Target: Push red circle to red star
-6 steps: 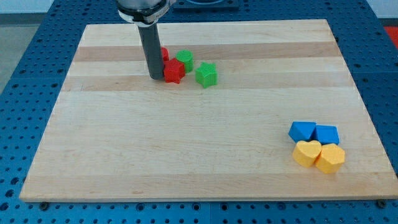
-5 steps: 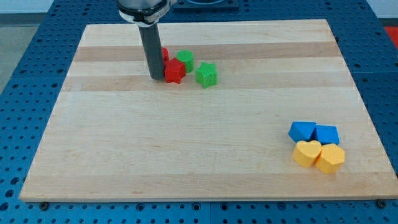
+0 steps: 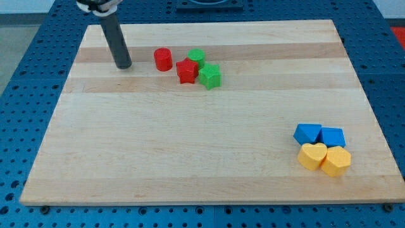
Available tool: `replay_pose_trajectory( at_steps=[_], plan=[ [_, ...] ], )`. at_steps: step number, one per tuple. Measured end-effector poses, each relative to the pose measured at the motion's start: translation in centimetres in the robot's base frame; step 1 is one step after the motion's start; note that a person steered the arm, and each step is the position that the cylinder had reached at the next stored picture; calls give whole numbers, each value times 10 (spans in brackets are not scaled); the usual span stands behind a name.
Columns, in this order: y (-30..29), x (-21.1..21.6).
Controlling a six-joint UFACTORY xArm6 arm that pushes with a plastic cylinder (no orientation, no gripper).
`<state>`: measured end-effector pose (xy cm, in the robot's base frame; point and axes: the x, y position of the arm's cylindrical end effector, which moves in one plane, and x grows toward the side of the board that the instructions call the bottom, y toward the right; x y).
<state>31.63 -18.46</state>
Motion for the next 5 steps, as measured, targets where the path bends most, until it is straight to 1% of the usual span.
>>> replay_pose_trajectory(
  at_steps=[1, 2, 3, 5],
  plan=[
    [23, -12],
    [58, -12],
    [77, -12],
    [77, -5]
  ],
)
